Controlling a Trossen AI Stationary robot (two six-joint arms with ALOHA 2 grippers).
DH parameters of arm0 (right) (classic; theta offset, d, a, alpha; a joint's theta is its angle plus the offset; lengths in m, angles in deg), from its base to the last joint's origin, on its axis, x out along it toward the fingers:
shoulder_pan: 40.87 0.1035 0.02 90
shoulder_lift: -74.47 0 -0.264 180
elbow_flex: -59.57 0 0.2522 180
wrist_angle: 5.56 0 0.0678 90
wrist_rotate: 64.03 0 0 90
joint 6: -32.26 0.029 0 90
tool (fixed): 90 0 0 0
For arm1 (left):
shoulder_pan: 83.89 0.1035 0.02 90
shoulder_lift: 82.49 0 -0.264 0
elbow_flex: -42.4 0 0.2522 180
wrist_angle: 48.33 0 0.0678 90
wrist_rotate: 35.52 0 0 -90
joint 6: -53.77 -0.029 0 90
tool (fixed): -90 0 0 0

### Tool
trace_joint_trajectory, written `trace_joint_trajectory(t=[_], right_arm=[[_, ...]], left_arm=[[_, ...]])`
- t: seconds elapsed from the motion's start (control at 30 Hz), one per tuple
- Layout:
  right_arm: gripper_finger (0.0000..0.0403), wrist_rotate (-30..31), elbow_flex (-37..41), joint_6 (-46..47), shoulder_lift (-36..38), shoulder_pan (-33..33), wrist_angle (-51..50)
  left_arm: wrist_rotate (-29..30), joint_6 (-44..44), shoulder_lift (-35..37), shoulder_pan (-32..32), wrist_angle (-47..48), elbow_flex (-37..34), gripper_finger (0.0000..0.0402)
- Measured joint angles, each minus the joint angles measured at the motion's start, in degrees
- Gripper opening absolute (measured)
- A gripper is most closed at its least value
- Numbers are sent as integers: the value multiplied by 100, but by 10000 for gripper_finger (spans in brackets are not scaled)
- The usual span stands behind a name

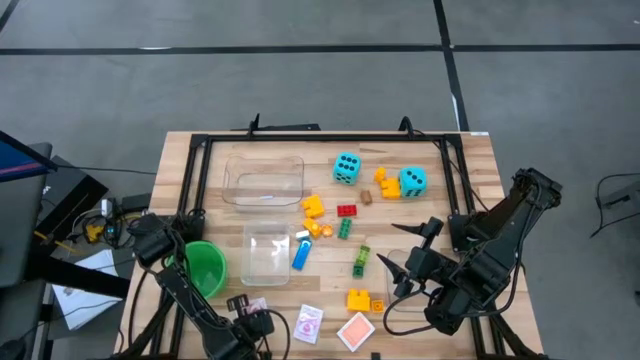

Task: Pick & Place Toys
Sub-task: Put the red playing card box into the bottom left transparent bin

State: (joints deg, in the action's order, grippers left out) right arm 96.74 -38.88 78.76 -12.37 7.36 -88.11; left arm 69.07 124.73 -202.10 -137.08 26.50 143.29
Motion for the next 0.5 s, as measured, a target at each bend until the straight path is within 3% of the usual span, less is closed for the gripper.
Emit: trace_joint_trajectory(t=[0.37,0.5], right_arm=[[356,-2,0,0,0,0,0],[356,-2,0,0,0,0,0]], left_arm=[[-302,-46,5,-5,-735,-266,0],[58,-121,77,-59,-573,-231,0]])
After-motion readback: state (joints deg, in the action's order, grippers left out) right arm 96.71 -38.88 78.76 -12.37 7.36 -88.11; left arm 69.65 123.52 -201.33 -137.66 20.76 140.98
